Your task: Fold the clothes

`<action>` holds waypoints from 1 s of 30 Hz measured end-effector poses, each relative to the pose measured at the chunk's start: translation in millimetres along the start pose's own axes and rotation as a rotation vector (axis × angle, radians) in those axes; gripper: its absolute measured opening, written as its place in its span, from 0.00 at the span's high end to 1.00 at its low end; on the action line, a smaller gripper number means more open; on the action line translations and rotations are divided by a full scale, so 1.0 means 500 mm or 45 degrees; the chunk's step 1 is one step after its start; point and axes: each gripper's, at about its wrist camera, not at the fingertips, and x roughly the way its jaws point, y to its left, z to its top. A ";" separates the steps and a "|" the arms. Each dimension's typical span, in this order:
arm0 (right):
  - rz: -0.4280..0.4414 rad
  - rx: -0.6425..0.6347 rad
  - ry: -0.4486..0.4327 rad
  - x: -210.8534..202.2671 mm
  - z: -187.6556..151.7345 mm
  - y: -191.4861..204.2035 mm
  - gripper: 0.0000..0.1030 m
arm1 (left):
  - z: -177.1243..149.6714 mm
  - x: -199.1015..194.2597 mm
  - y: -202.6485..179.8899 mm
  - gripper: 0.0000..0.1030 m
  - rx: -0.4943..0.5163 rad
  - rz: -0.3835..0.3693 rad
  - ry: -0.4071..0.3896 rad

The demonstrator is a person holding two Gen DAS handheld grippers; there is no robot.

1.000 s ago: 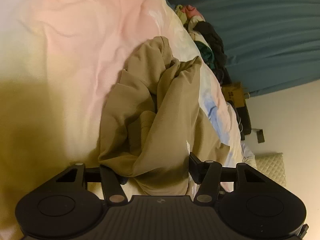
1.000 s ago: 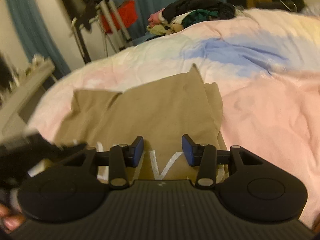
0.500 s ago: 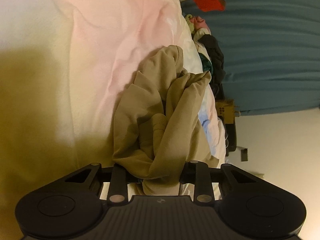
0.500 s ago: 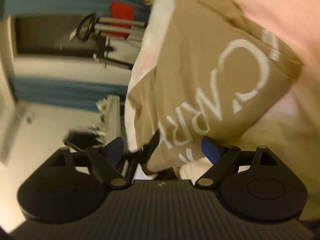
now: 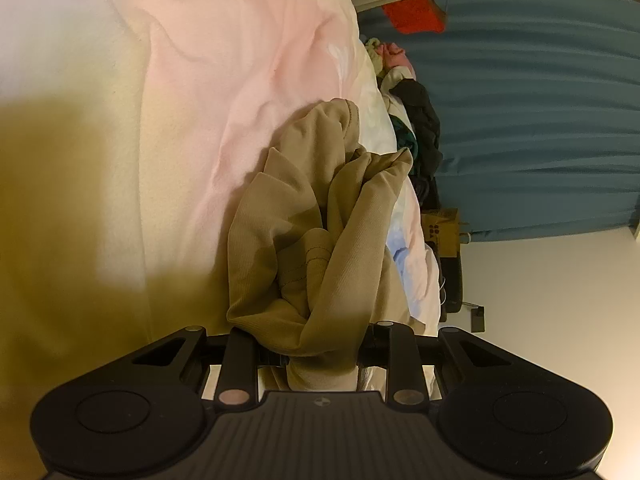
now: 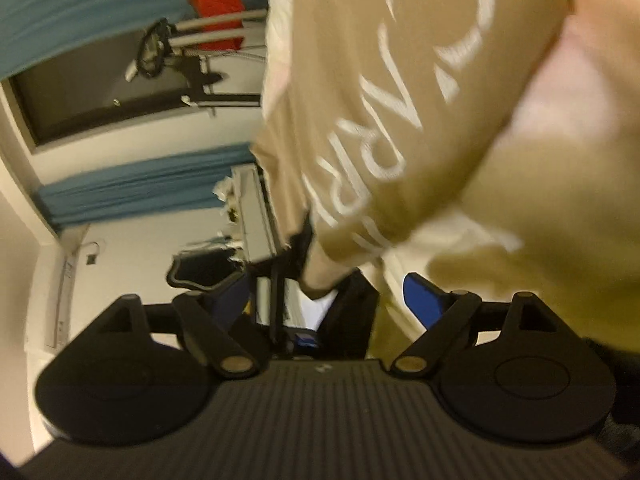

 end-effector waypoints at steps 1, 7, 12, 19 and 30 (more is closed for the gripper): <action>-0.024 0.005 -0.025 0.000 0.001 -0.004 0.16 | 0.000 0.001 -0.001 0.72 -0.002 -0.001 -0.001; -0.110 0.111 -0.352 -0.067 0.031 -0.039 0.46 | -0.007 -0.003 -0.006 0.73 0.001 -0.005 -0.009; -0.151 0.148 -0.556 -0.106 0.031 -0.051 0.55 | -0.006 -0.035 0.017 0.74 0.003 -0.018 -0.015; -0.149 0.155 -0.664 -0.128 0.031 -0.054 0.75 | -0.026 -0.064 0.002 0.74 0.017 -0.044 -0.016; -0.052 -0.001 -0.785 -0.305 -0.037 0.053 0.80 | -0.086 -0.088 -0.126 0.74 -0.087 -0.148 0.218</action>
